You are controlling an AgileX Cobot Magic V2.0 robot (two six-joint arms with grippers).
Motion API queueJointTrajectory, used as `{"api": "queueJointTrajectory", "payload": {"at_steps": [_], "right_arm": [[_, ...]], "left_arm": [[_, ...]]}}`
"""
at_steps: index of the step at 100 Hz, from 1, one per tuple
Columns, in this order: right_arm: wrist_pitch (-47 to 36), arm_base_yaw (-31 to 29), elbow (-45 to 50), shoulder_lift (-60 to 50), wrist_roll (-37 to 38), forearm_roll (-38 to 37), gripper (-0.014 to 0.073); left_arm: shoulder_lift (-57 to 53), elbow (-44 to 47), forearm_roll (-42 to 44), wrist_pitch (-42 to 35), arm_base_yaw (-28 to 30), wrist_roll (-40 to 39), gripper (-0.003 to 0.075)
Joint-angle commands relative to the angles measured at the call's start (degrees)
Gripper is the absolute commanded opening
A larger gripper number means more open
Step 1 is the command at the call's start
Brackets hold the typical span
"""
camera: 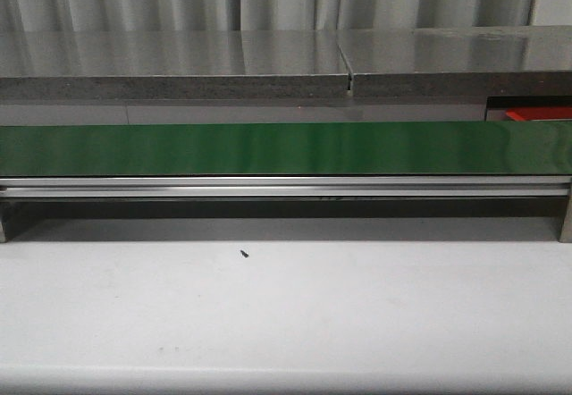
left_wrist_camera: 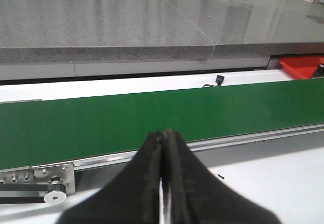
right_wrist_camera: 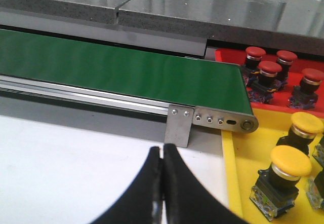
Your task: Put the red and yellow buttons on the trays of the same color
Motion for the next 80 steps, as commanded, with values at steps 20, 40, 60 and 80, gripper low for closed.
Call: {"api": "queueJointTrajectory", "payload": {"at_steps": [20,40,60,80], "right_arm": [[-4.73,-0.05,0.01,-0.91,0.0,-0.56,-0.0117],[-4.73,-0.05,0.01,-0.91,0.0,-0.56,-0.0117],[-4.73,-0.05,0.01,-0.91,0.0,-0.56,-0.0117],[-4.73,-0.05,0.01,-0.91,0.0,-0.56,-0.0117]], "left_arm": [[-1.54,0.77,6.66,-13.46,-0.51,-0.14,-0.0019],[-9.49,6.25,28.4,-14.95,-0.41,-21.39,-0.0019],[-18.73,14.36,31.89,-14.95,3.11,-25.86,-0.0019],[-25.27,21.33,34.39,-15.8,6.31,-30.99,-0.0019]]}}
